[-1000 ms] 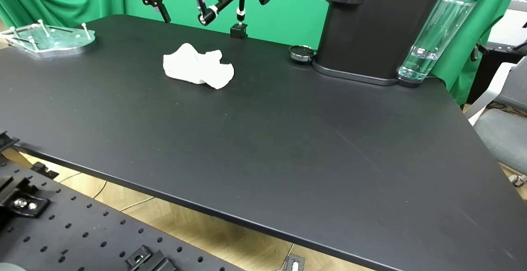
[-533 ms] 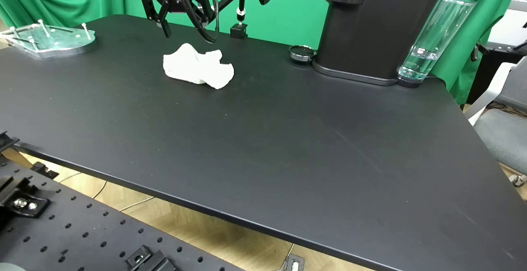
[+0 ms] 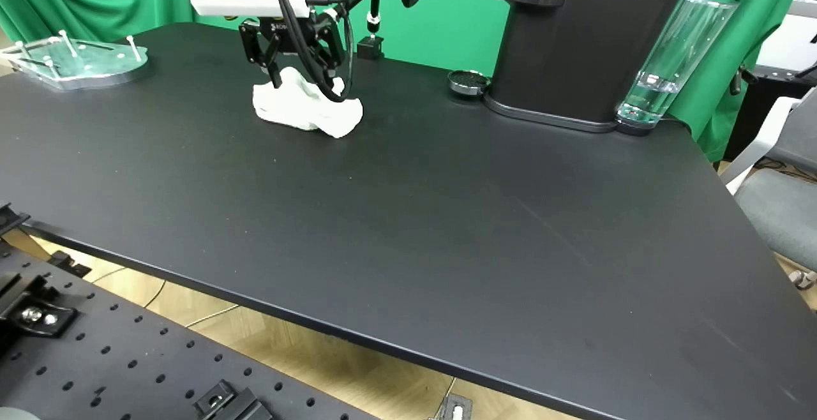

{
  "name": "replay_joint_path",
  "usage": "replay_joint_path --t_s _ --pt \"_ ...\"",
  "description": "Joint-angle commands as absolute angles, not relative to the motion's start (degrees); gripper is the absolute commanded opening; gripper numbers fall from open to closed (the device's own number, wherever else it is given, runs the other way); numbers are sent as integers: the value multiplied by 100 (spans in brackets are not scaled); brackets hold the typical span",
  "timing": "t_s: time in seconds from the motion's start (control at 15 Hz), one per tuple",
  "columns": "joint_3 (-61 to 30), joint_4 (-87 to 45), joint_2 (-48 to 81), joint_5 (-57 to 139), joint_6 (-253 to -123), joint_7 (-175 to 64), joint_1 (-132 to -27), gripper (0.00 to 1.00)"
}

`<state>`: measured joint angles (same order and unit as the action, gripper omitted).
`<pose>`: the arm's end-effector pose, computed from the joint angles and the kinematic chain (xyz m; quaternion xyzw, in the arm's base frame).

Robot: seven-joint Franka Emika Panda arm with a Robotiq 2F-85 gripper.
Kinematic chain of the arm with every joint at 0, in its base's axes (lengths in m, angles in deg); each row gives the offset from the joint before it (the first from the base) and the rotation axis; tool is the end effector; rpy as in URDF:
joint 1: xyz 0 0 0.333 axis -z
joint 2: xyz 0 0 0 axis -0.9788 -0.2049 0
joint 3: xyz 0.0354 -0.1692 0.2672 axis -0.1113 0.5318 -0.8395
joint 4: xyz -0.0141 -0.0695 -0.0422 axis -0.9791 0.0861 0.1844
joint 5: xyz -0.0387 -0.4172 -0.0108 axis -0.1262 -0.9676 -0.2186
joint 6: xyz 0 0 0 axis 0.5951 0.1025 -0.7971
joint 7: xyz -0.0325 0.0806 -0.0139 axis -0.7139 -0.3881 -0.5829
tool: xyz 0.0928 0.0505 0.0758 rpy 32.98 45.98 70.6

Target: Put the white towel on the black thing on top of the table

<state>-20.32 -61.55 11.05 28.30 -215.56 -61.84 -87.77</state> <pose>0.5352 0.1071 0.1414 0.9898 0.1195 0.0685 0.0365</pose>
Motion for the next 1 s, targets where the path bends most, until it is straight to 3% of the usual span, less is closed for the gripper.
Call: replay_joint_path --t_s 0.0,0.6,0.93 --pt "-1933 -6130 1010 2926 -21596 -6088 -8885 67" --pt "-2017 -6066 999 3085 -21410 -5984 -8901 5" --pt "-2129 -5881 1396 3584 -20296 -6194 -8991 0"
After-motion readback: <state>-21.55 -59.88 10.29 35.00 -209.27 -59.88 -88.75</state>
